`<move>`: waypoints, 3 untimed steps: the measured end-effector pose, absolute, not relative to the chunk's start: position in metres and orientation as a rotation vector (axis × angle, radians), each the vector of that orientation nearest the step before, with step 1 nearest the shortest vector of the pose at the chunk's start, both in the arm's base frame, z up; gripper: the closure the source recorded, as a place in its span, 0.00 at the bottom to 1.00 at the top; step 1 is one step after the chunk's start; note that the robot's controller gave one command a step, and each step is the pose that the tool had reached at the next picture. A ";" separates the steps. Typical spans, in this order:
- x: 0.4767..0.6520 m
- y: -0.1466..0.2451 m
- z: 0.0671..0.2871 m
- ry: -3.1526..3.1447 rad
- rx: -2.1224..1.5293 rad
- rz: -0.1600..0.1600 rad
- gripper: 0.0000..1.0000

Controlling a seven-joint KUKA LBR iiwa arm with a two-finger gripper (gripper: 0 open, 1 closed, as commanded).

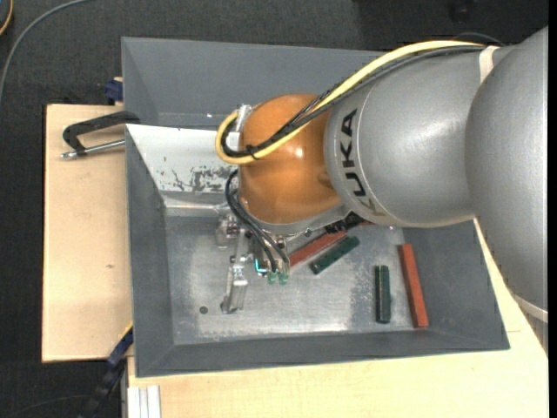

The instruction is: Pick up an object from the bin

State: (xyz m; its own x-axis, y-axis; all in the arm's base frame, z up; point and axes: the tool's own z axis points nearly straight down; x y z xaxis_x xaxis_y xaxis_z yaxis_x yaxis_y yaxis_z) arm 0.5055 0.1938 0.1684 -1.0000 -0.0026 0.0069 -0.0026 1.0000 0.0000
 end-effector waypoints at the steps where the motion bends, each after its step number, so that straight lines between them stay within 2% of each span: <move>1: 0.541 0.126 0.069 -3.089 0.558 0.002 0.00; 2: 0.563 0.071 0.071 -2.887 1.254 0.003 0.00; 3: 0.562 0.073 0.071 -2.884 1.255 -0.003 1.00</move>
Offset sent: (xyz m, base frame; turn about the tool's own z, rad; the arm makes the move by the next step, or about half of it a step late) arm 0.0354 -0.0673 -0.0984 -0.3574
